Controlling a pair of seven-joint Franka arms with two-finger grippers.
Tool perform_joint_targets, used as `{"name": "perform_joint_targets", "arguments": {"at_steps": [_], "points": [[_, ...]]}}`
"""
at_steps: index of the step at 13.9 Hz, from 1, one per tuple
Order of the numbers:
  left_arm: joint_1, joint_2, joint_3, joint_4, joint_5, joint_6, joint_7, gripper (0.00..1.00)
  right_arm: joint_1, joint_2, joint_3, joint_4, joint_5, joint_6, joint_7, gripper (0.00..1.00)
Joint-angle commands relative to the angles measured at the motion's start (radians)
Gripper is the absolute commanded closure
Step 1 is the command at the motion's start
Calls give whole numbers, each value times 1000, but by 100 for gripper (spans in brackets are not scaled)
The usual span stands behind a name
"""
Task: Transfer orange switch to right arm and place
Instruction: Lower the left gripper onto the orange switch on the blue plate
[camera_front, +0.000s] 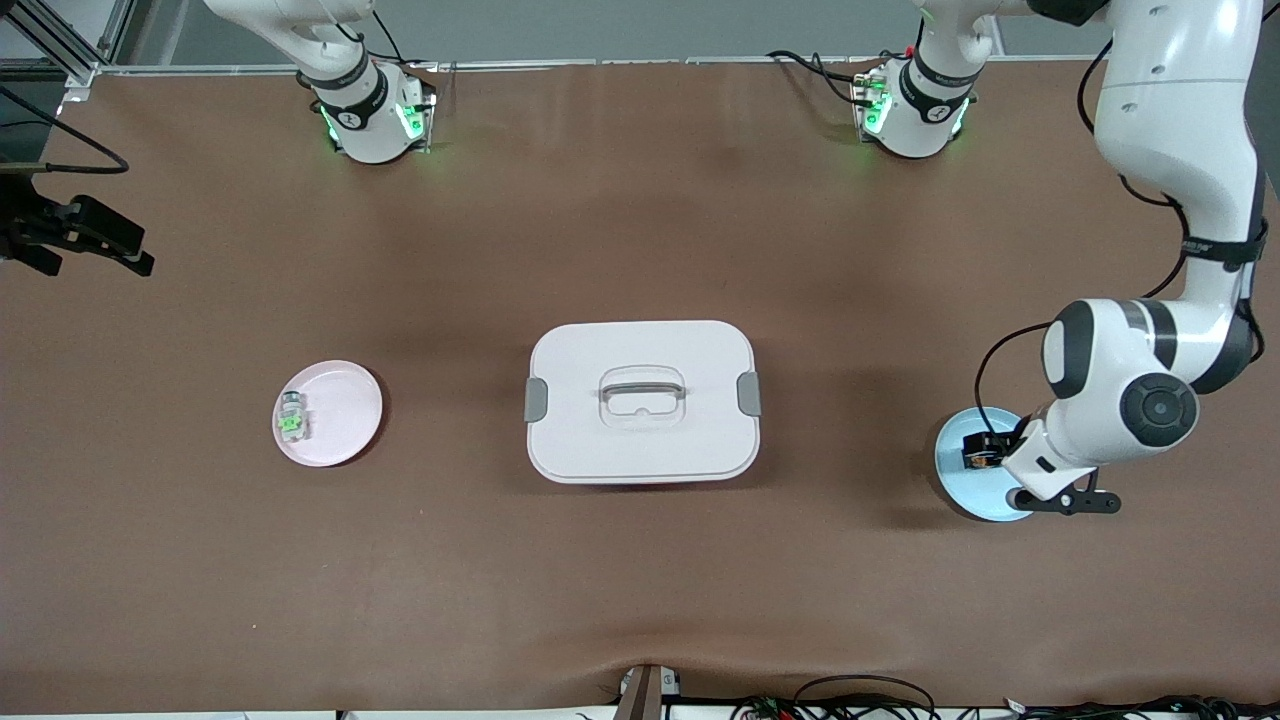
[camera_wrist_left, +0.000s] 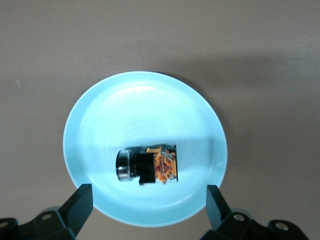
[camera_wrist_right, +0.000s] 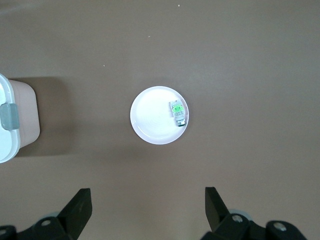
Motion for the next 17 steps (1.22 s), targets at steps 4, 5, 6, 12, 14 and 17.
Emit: {"name": "perform_joint_targets", "arguments": {"at_steps": [4,5,6,12,14,17], "points": [[32,47,-5,12,17,35,18,0,2,-31,-1,-31,-3,12,3,0],[32,50,-7,3,16,35,18,0,2,-30,-1,-31,-3,12,3,0],[32,50,-7,2,8,36,17,0,2,-30,-1,-31,-3,12,3,0],[32,78,-8,-2,-18,61,18,0,2,-30,-1,-31,-3,10,3,0],[34,79,-7,-23,-18,90,18,0,2,-30,-1,-31,-3,12,3,0],[35,85,-7,-51,-18,133,18,0,2,-30,-1,-31,-3,12,3,0]]}}
